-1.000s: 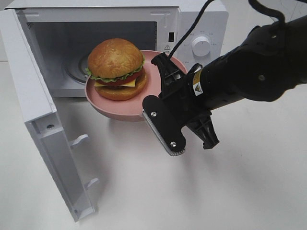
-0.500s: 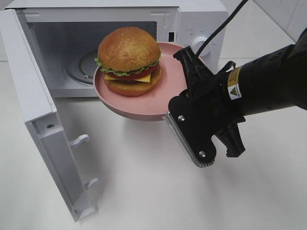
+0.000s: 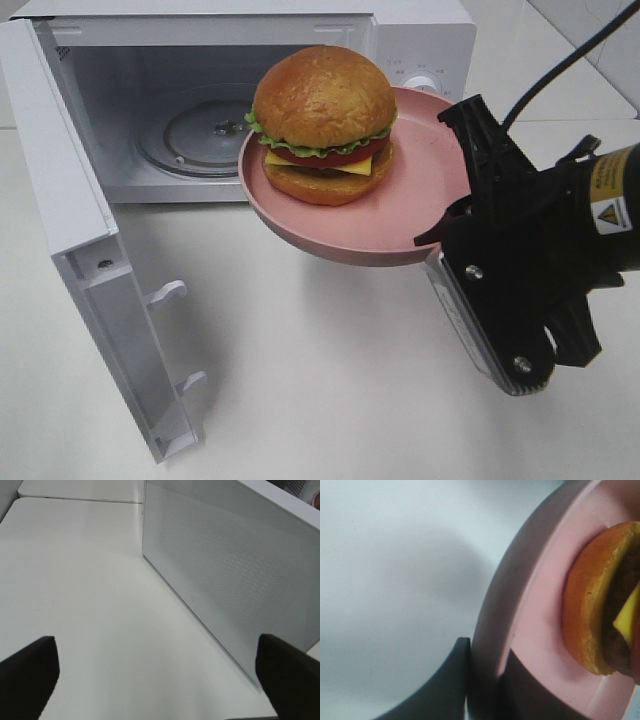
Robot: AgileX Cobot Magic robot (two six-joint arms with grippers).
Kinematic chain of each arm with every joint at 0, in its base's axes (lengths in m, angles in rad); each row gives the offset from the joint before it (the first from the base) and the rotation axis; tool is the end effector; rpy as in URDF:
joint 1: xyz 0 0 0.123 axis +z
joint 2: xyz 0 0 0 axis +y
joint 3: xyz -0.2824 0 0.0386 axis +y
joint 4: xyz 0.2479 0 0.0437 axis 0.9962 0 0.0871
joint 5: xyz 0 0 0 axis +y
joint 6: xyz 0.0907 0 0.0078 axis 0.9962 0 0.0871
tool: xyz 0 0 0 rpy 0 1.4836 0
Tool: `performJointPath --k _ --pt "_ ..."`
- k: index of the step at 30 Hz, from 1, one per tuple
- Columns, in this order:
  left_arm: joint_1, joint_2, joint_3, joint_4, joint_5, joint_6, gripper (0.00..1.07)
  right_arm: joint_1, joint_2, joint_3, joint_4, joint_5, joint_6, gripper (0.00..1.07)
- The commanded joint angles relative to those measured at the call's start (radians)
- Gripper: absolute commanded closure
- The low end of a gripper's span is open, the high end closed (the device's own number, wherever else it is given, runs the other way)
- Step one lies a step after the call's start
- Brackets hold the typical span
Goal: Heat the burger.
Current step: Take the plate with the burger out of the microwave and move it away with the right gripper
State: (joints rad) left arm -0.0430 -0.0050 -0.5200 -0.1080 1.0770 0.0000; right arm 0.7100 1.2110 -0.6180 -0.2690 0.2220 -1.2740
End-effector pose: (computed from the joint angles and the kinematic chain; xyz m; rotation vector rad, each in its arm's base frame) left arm -0.0093 -0.0083 0.2817 0.0514 2.0338 -0.1560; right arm 0.1817 0.1491 0.2386 -2.0956 1.0401 -0.4884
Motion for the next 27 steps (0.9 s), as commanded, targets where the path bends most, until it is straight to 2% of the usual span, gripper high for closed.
performJointPath --k 1,7,18,22,25,27 --pt "0.005 -0.003 0.002 -0.001 -0.009 0.000 0.06 0.003 -0.097 0.020 -0.008 -0.012 0.018 1.07" --pt "0.005 -0.003 0.002 -0.001 -0.009 0.000 0.06 0.003 -0.227 0.063 -0.034 0.099 0.074 1.07" --pt "0.005 -0.003 0.002 -0.001 -0.009 0.000 0.06 0.003 -0.351 0.069 -0.130 0.252 0.253 1.07" --pt "0.005 -0.003 0.002 -0.001 -0.009 0.000 0.06 0.003 -0.387 0.069 -0.235 0.357 0.407 1.07" --pt "0.005 -0.003 0.002 -0.001 -0.009 0.000 0.06 0.003 -0.387 0.069 -0.253 0.378 0.443 1.07" --pt "0.005 -0.003 0.002 -0.001 -0.009 0.000 0.06 0.003 -0.387 0.069 -0.319 0.444 0.584 1.07"
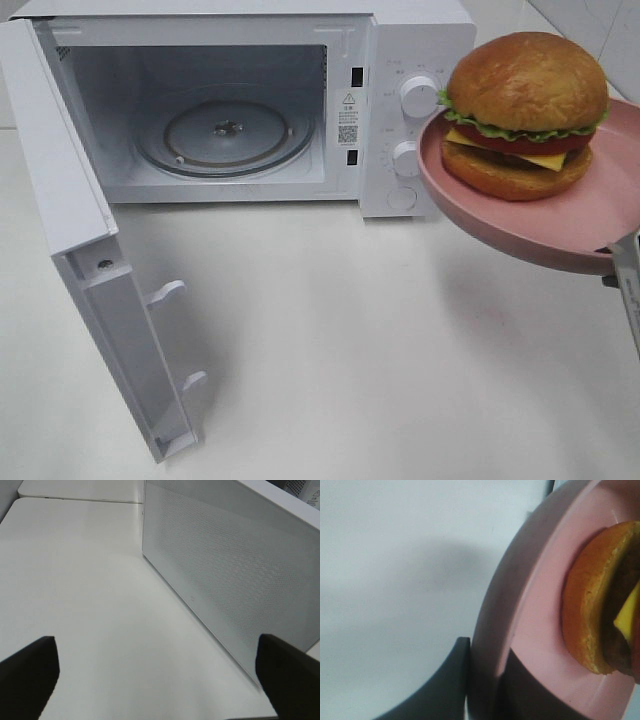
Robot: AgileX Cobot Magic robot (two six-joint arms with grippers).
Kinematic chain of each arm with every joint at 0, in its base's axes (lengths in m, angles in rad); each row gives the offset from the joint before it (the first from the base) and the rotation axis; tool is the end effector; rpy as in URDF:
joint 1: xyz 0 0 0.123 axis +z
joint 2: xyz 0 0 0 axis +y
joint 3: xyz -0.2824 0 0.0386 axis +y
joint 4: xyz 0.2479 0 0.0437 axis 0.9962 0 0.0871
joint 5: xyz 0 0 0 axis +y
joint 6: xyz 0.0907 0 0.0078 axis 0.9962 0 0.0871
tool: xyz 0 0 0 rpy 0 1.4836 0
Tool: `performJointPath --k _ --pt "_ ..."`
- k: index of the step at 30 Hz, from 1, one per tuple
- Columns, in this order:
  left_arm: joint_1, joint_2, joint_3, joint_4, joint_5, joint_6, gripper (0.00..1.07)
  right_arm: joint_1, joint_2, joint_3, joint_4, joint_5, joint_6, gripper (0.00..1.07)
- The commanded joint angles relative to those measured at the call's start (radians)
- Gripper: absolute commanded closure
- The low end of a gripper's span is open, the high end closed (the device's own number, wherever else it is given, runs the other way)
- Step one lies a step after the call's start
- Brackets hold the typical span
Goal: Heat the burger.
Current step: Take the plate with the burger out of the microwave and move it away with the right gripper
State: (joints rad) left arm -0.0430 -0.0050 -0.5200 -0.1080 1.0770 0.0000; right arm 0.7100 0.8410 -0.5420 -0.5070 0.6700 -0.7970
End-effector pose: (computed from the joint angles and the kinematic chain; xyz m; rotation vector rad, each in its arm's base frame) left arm -0.0093 -0.0083 0.2817 0.0514 2.0338 -0.1560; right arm 0.1313 0.0766 0.2646 -1.8948 1.5104 -0.5974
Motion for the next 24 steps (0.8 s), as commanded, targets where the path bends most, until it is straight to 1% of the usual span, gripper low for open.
performJointPath --k 1,2,4,5,8,10,11,13,17,21,24 --pt "0.005 -0.003 0.002 -0.001 -0.009 0.000 0.06 0.003 -0.017 -0.007 -0.081 -0.004 0.107 1.07" --pt "0.005 -0.003 0.002 -0.001 -0.009 0.000 0.06 0.003 -0.017 -0.007 -0.119 0.030 0.173 1.07" --pt "0.005 -0.003 0.002 -0.001 -0.009 0.000 0.06 0.003 -0.017 -0.007 -0.141 0.047 0.211 1.07" --pt "0.005 -0.003 0.002 -0.001 -0.009 0.000 0.06 0.003 -0.017 -0.007 -0.179 0.074 0.287 1.07" --pt "0.005 -0.003 0.002 -0.001 -0.009 0.000 0.06 0.003 -0.017 -0.007 -0.195 0.088 0.326 1.07" --pt "0.005 -0.003 0.002 -0.001 -0.009 0.000 0.06 0.003 -0.012 -0.007 -0.248 0.136 0.463 1.07" --pt "0.005 -0.003 0.002 -0.001 -0.009 0.000 0.06 0.003 -0.012 -0.007 -0.248 0.136 0.463 1.07" --pt "0.005 -0.003 0.002 -0.001 -0.009 0.000 0.06 0.003 -0.002 -0.007 -0.288 0.184 0.581 1.07" --pt "0.005 -0.003 0.002 -0.001 -0.009 0.000 0.06 0.003 0.015 -0.007 -0.309 0.226 0.674 1.07" --pt "0.005 -0.003 0.002 -0.001 -0.009 0.000 0.06 0.003 0.081 -0.007 -0.349 0.301 0.837 1.07" --pt "0.005 -0.003 0.002 -0.001 -0.009 0.000 0.06 0.003 0.110 -0.007 -0.359 0.310 0.901 1.07"
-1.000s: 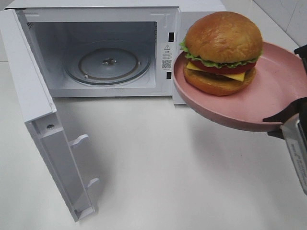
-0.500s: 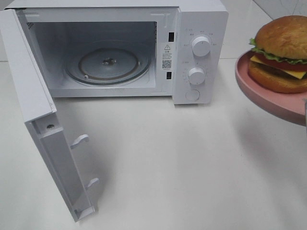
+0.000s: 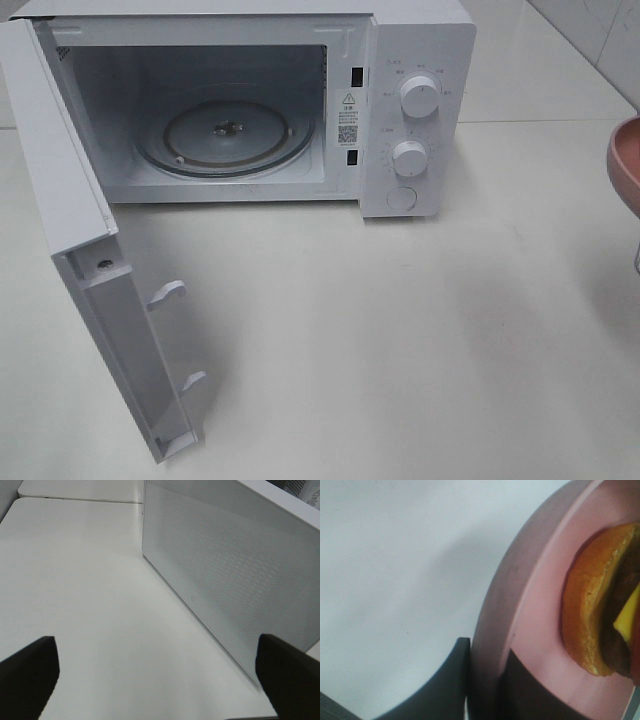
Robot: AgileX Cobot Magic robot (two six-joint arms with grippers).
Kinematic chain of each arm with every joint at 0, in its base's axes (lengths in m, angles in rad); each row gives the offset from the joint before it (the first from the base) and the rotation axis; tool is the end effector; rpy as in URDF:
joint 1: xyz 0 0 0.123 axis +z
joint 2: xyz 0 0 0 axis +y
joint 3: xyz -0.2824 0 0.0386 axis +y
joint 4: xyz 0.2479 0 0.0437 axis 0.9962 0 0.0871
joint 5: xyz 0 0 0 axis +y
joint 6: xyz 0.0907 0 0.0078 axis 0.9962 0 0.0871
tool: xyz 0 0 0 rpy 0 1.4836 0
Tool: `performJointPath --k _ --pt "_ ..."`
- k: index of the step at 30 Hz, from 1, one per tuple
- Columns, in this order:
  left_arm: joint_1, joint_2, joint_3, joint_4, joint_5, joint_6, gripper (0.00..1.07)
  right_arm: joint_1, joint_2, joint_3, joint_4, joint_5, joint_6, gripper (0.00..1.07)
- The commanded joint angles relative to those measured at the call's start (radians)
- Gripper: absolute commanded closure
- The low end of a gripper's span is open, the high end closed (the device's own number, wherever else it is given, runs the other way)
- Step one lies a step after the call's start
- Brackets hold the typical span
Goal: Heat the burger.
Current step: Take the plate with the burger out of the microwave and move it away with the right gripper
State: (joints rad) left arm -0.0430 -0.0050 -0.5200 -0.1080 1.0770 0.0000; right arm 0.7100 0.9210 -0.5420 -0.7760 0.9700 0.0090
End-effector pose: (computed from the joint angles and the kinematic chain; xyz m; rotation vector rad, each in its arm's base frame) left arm -0.0093 -0.0083 0.2817 0.0514 2.0338 -0.1560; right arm 0.1406 0.0514 0.2539 -1.2704 2.1824 -0.7321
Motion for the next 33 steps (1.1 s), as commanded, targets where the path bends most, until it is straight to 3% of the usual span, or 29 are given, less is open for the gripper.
performJointPath --k 1,21,33 --pt "0.005 -0.003 0.002 -0.001 -0.009 0.000 0.06 0.003 0.055 -0.007 -0.095 0.012 0.165 1.07" --pt "0.005 -0.003 0.002 -0.001 -0.009 0.000 0.06 0.003 0.367 -0.010 -0.137 0.037 0.769 1.07" --pt "0.005 -0.003 0.002 -0.001 -0.009 0.000 0.06 0.003 0.545 -0.078 -0.145 0.038 0.919 1.07"
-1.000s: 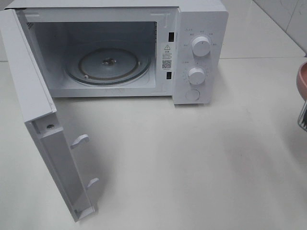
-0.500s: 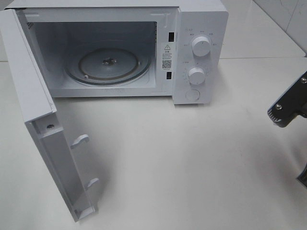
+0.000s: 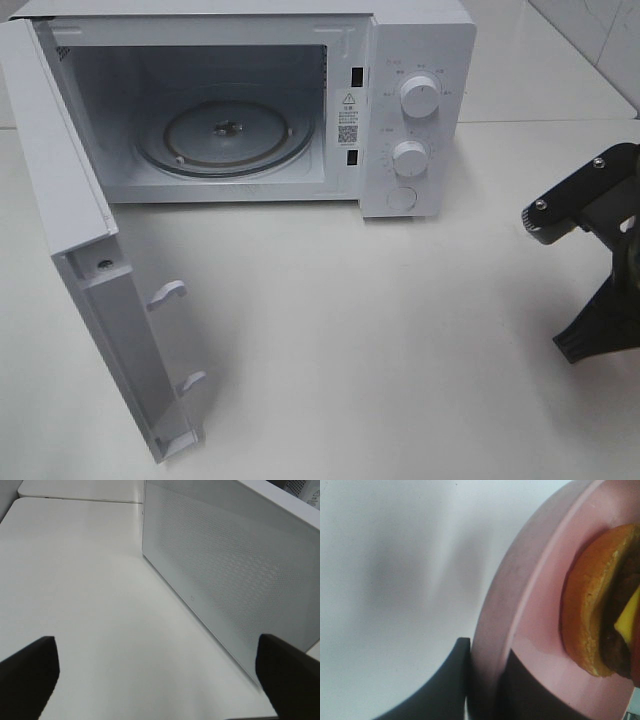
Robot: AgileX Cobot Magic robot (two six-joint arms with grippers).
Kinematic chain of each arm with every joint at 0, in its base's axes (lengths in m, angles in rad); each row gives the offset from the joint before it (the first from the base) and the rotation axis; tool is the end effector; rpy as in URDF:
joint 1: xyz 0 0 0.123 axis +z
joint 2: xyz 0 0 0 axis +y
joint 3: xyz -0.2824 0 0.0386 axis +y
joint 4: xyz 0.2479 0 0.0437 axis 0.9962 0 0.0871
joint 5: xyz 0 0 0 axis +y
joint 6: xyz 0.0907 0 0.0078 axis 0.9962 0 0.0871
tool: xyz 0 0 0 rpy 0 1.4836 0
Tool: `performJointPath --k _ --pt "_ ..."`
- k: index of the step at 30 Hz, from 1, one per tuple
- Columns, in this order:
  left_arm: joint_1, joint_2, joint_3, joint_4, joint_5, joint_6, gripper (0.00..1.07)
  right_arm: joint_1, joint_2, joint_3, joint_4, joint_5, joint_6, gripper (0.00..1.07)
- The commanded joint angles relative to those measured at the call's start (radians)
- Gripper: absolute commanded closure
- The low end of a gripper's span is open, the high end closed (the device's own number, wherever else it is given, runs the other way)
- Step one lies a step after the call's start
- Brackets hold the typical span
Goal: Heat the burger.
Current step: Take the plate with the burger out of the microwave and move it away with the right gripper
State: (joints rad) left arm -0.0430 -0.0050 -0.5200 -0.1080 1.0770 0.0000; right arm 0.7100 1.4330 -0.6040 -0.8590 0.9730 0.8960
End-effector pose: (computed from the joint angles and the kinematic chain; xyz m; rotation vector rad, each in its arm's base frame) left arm -0.0093 -0.0083 0.2817 0.0514 2.0338 -0.1560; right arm 0.1916 0.0895 0.1840 -0.4869 2.6058 -0.7697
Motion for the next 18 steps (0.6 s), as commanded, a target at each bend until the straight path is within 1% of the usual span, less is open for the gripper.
performJointPath --k 1,2,4,10,14,18 --pt "0.005 -0.003 0.002 -0.001 -0.009 0.000 0.06 0.003 0.048 -0.018 -0.062 0.035 0.040 1.07" --pt "0.005 -0.003 0.002 -0.001 -0.009 0.000 0.06 0.003 0.048 -0.018 -0.062 0.035 0.040 1.07" --pt "0.005 -0.003 0.002 -0.001 -0.009 0.000 0.06 -0.001 0.108 -0.018 -0.061 0.035 0.091 1.07" --pt "0.005 -0.003 0.002 -0.001 -0.009 0.000 0.06 -0.001 0.170 -0.018 -0.063 0.030 0.122 1.07" --pt "0.005 -0.003 0.002 -0.001 -0.009 0.000 0.06 -0.001 0.261 -0.018 -0.063 -0.011 0.195 1.05" --pt "0.005 -0.003 0.002 -0.001 -0.009 0.000 0.06 -0.001 0.304 -0.018 -0.065 -0.035 0.225 1.04"
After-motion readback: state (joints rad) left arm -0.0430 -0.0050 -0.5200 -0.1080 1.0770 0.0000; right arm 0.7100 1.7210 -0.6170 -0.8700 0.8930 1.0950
